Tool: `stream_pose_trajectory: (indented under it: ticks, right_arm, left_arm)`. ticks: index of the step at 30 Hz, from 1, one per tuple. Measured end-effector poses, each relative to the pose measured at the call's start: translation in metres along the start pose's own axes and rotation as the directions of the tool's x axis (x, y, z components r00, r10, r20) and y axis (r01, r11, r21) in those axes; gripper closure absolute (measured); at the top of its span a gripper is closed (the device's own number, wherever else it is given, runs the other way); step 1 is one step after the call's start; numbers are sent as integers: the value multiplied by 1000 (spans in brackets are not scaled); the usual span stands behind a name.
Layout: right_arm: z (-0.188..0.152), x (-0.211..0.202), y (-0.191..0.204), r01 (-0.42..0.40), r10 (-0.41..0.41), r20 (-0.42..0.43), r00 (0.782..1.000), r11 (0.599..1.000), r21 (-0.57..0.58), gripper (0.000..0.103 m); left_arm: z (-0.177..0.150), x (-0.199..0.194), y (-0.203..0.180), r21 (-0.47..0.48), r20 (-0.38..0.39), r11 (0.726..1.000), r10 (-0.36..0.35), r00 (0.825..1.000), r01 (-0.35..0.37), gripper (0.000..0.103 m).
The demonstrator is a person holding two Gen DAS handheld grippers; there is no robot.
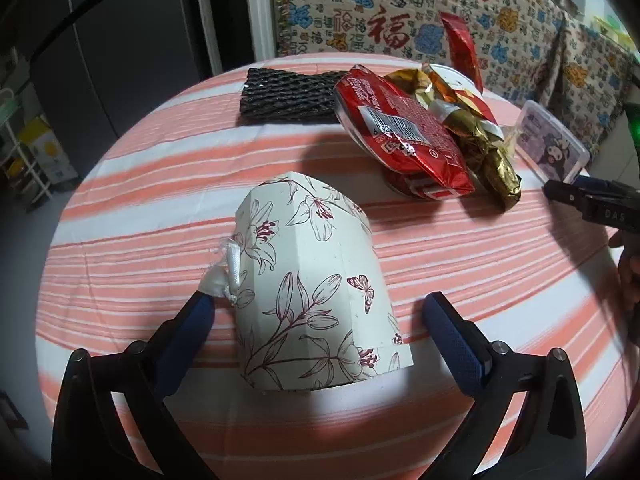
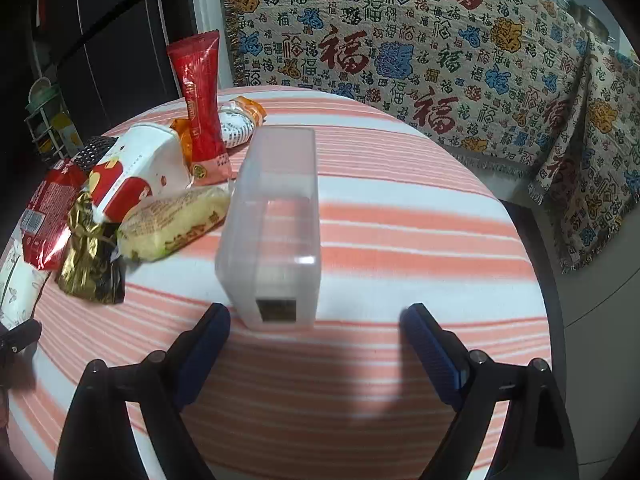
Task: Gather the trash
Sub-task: 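Grasp the white floral paper cup with the left tool while the right tool grasps the clear box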
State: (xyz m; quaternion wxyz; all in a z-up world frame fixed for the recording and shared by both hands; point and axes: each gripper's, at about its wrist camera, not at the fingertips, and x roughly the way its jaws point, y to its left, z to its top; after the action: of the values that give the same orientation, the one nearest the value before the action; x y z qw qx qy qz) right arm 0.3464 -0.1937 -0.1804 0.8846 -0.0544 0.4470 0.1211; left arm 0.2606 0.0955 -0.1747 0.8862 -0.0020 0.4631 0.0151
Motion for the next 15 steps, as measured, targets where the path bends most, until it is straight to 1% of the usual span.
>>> stream_pose_trajectory:
  ticks: [5,8,10,12,13,14,15]
  right_arm:
    - [2,1,1,0,0,3,1000,1000,-9,13]
    - [3,-1,1,-38,38,21,999,999,-2,13]
    - [3,0,0,-61,61,19,998,998,12,24]
    - [4,0,4,-5,5,20,1000,1000,-26,57]
    - [6,1,4,-28,28,10,1000,999,-22,69]
    - [6,0,3,-15,15,8,1000,1000,-17,69]
    - [6,0,1,-21,21,3,1000,1000,-10,69]
  left_arm:
    - [0,0,-1,0,0,1000,1,1000,-1,0]
    - [0,0,-1,-1,0,1000,2,1000,-2,0]
    - [0,0,0,-1,0,1000,1,1000,-1,0]
    - [-1,-2,0,-4,4,1000,1,1000,-1,1]
    - [-1,-3,1,-6,8,1000,0,1000,0,5]
    - [-2,-5,3,-13,19,1000,2,1000,-2,14]
    - [-2,-8,5,-21,31,1000,1,1000,0,19]
